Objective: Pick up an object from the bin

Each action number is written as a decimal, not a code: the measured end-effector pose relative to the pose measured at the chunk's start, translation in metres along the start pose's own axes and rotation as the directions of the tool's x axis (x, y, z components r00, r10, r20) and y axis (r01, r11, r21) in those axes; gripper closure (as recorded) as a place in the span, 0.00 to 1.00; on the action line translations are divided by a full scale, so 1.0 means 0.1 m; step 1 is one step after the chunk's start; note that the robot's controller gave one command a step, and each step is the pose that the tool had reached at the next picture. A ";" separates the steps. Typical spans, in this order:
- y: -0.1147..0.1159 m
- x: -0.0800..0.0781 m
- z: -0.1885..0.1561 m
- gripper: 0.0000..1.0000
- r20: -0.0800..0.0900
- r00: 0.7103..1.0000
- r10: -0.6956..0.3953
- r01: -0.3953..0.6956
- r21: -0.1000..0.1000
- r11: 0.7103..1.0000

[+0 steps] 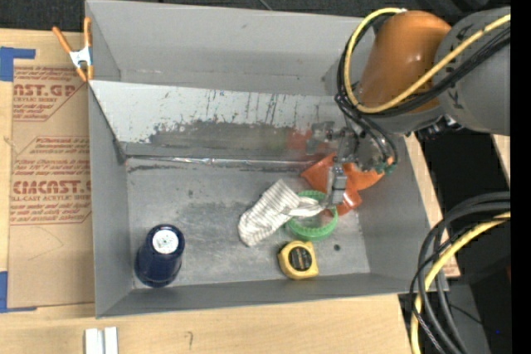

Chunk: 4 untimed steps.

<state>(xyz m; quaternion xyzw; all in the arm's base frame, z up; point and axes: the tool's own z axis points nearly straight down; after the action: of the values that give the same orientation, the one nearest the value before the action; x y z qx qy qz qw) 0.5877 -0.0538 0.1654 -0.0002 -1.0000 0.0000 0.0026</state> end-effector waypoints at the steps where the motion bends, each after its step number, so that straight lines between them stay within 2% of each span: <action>1: 0.00 -0.01 -0.05 0.00 0.007 1.000 -0.001 0.001 0.001 1.000; 2: 0.16 0.00 0.31 0.00 0.015 0.998 -0.055 0.055 0.003 0.998; 3: 0.67 0.21 0.95 1.00 0.007 0.919 -0.393 0.393 0.002 0.919; 4: 0.67 0.21 0.95 1.00 0.007 0.919 -0.393 0.393 0.002 0.919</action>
Offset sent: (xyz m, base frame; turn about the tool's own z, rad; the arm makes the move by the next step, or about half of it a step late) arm -0.0069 0.0459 -0.0954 -0.1464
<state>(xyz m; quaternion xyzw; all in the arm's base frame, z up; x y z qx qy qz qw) 0.5665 0.0130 0.0703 0.2007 -0.9797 -0.0004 -0.0012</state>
